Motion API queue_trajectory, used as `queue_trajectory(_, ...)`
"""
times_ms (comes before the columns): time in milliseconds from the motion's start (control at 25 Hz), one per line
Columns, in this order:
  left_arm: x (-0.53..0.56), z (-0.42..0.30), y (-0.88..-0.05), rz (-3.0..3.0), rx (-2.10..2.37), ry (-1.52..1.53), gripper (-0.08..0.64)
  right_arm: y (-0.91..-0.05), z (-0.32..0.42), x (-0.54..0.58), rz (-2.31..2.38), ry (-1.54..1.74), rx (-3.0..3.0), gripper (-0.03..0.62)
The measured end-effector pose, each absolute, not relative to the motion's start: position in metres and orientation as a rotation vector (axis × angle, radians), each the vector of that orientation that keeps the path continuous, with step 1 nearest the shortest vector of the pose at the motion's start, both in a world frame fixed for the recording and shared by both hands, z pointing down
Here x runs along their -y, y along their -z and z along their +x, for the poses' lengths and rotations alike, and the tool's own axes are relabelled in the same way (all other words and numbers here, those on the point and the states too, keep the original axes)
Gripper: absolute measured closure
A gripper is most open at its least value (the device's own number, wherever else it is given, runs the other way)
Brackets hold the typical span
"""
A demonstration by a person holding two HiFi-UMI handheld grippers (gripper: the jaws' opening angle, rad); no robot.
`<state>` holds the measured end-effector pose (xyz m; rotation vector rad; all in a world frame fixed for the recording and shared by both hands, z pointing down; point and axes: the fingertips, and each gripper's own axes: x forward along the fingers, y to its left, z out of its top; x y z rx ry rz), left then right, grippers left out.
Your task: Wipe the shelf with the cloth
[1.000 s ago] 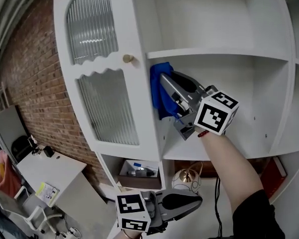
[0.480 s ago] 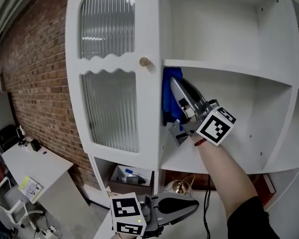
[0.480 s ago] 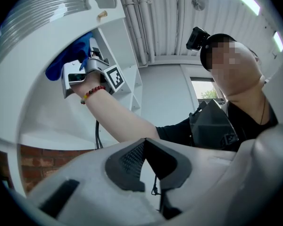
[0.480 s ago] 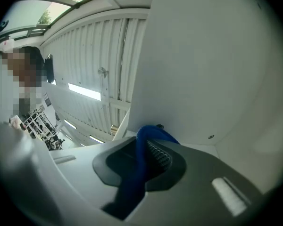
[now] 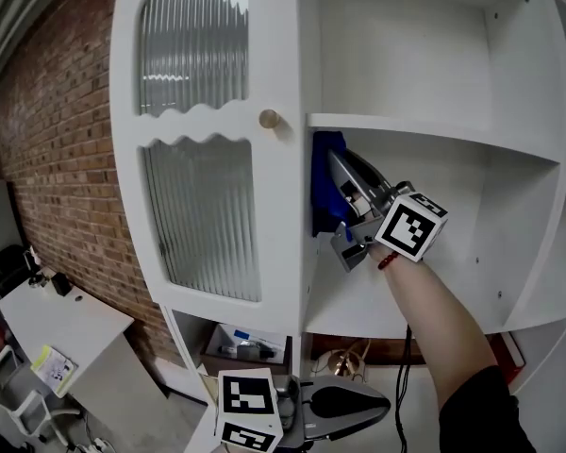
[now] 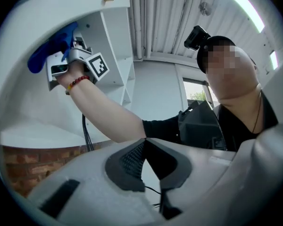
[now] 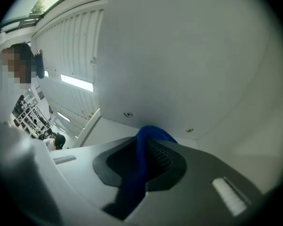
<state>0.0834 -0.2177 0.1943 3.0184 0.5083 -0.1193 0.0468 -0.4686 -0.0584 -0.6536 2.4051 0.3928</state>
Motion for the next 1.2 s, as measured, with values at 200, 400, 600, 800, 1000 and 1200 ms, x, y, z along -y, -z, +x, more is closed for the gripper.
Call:
queue_trajectory(200,0.216,0.094,-0.207,3.011,-0.577,0.077,0.561,0.053,0.058,0.506,-0.679,-0.323,-2.385,0.549)
queue_trajectory(400,0.209,0.109,-0.22,3.001,-0.64,0.05,0.561,0.05,0.067,0.535,-0.771,-0.28,-2.357,0.549)
queue_trajectory(600,0.203,0.11,-0.226,3.003,-0.69,0.055,0.561,0.043,0.074,0.561,-0.894,-0.257,-2.379,0.551)
queue_trajectory(800,0.204,0.106,-0.22,3.019,-0.68,0.145,0.561,0.032,0.084,0.588,-0.992,-0.185,-2.365,0.551)
queue_trajectory(1000,0.197,0.102,-0.216,3.039,-0.65,0.166,0.561,0.037,0.084,0.569,-0.98,-0.242,-2.402,0.549)
queue_trajectory(1200,0.177,0.108,-0.221,3.079,-0.619,0.162,0.561,0.038,0.064,0.468,-0.648,-0.423,-2.416,0.541)
